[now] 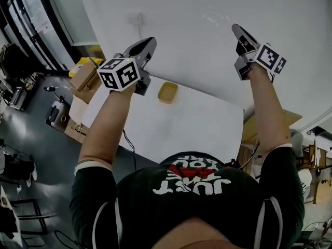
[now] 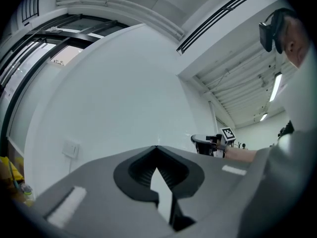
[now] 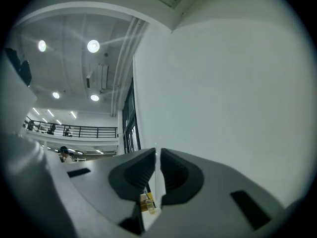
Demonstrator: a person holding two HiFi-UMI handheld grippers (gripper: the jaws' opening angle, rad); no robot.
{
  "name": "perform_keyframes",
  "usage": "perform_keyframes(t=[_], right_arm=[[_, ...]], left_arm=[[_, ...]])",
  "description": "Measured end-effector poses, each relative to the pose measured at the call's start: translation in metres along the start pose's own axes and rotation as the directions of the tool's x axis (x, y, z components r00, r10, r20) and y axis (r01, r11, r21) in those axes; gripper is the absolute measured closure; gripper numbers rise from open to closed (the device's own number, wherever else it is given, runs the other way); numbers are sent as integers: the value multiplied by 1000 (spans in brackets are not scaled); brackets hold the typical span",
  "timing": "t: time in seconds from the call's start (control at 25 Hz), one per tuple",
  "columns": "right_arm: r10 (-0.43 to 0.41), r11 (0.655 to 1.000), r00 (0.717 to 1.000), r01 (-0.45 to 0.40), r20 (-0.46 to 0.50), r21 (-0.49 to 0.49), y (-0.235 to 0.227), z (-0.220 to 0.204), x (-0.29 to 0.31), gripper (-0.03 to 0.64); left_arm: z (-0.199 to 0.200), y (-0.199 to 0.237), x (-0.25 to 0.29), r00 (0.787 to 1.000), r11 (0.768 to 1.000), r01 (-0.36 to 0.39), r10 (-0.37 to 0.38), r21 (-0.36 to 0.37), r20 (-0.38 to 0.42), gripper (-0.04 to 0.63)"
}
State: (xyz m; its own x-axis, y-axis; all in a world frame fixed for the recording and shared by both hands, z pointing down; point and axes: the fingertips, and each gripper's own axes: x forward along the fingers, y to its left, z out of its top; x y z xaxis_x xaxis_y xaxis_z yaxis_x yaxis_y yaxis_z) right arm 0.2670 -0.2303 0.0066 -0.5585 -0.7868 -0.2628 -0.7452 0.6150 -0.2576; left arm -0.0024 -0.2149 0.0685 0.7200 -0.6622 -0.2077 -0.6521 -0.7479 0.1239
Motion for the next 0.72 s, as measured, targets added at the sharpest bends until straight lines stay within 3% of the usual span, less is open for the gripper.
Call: perform_keyframes(t=[0.32, 0.56, 0.72], right_arm=[[-46, 987, 999, 46, 4, -154, 10, 12, -7, 580], [-67, 953, 998, 61, -11, -298, 20, 14, -5, 580], [-80, 936, 997, 68, -21, -345, 21, 13, -7, 580]], left_arm=[[24, -3, 4, 1000, 1000, 7, -7, 30, -16, 591], [32, -6, 9, 999, 999, 6, -4, 50, -39, 591], [30, -6, 12, 998, 998, -13, 16, 55, -63, 591]])
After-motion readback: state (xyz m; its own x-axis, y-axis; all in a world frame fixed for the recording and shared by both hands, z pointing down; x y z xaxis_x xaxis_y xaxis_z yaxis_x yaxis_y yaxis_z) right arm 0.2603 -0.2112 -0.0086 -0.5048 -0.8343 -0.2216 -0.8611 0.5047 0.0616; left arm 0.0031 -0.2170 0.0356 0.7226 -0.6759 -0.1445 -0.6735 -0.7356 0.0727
